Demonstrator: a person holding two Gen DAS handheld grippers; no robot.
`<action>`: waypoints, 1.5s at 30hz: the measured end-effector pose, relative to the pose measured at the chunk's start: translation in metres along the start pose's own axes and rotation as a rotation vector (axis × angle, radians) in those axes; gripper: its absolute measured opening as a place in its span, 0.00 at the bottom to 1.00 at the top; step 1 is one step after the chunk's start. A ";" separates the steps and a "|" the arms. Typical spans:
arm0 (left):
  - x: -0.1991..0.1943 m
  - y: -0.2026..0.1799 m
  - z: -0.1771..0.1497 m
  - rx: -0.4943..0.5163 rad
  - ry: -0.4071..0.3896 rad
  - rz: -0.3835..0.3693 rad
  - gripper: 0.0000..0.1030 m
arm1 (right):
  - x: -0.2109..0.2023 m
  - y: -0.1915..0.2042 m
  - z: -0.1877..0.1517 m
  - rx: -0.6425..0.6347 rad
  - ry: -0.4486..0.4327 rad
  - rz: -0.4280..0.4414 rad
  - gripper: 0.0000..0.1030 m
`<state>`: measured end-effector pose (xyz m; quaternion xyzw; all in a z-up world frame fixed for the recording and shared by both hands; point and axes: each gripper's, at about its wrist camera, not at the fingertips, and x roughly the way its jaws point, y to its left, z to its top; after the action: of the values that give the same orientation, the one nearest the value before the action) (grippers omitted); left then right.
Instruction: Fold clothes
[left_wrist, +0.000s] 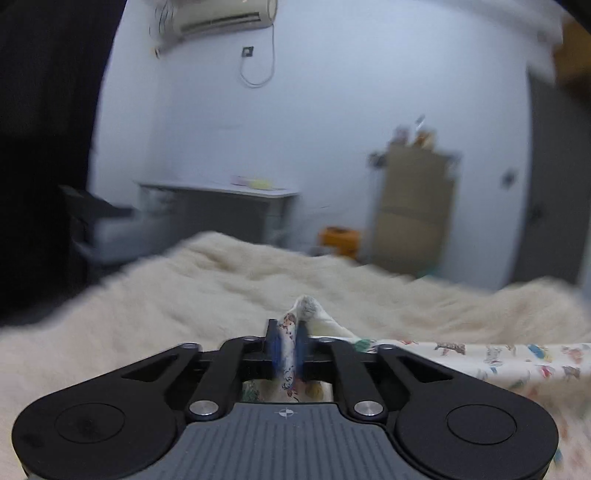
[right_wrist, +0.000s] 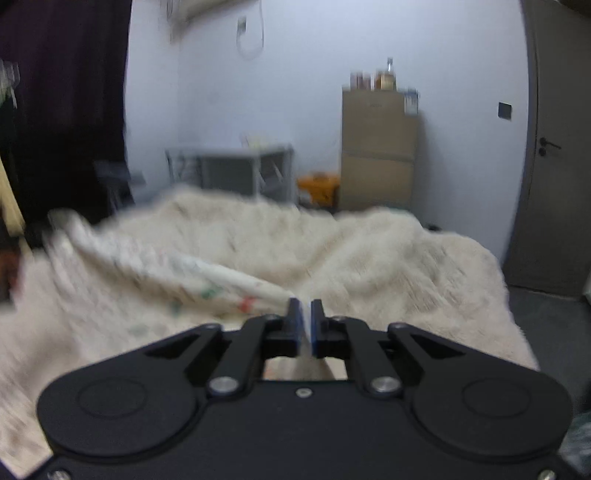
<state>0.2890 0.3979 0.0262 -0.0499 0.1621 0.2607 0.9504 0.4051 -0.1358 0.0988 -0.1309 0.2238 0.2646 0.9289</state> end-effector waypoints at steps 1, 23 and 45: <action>0.007 -0.006 -0.005 0.021 0.042 0.025 0.64 | 0.009 0.006 -0.003 -0.035 0.039 -0.056 0.30; -0.150 -0.042 -0.025 0.153 0.190 -0.458 0.92 | -0.228 -0.063 -0.164 0.252 0.102 0.120 0.75; -0.414 -0.077 -0.134 0.648 -0.017 -0.463 0.97 | -0.376 0.088 -0.224 -0.482 0.149 0.369 0.78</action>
<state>-0.0454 0.1089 0.0389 0.2197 0.2127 -0.0248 0.9518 -0.0066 -0.3075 0.0764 -0.3234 0.2422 0.4640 0.7883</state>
